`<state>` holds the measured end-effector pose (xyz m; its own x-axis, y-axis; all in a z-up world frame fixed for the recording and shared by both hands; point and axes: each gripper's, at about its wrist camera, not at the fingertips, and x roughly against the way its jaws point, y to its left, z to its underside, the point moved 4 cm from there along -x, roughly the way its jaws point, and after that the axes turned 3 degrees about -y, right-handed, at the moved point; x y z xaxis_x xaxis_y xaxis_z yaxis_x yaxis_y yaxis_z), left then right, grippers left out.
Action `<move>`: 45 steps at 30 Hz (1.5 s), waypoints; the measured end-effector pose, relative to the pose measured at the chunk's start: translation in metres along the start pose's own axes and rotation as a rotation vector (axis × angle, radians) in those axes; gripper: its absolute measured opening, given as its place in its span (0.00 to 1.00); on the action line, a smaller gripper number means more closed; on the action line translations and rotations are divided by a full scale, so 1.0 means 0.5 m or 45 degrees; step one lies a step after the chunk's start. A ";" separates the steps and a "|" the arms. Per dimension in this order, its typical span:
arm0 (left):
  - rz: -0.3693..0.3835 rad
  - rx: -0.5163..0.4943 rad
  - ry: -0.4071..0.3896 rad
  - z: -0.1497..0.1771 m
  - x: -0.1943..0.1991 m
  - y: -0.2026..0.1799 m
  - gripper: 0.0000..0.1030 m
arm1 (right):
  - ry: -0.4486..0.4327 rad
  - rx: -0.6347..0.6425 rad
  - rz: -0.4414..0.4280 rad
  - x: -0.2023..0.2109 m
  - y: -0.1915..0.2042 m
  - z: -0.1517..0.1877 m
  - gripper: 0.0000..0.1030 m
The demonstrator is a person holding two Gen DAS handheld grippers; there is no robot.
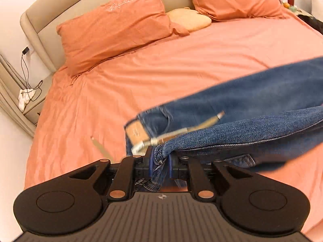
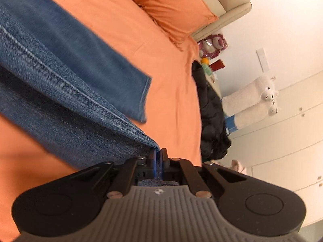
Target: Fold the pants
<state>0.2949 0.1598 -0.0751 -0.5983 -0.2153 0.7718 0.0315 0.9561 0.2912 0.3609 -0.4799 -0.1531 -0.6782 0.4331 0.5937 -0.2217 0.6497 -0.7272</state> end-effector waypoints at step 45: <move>0.126 0.252 0.127 -0.118 -0.430 0.059 0.16 | 0.207 0.107 -0.078 -0.478 0.128 -0.384 0.00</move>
<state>0.4717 0.2225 -0.1989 -0.5175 -0.1277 0.8461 -0.0776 0.9917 0.1022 0.6433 -0.4219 -0.2752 -0.5411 0.4941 0.6805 -0.3212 0.6264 -0.7103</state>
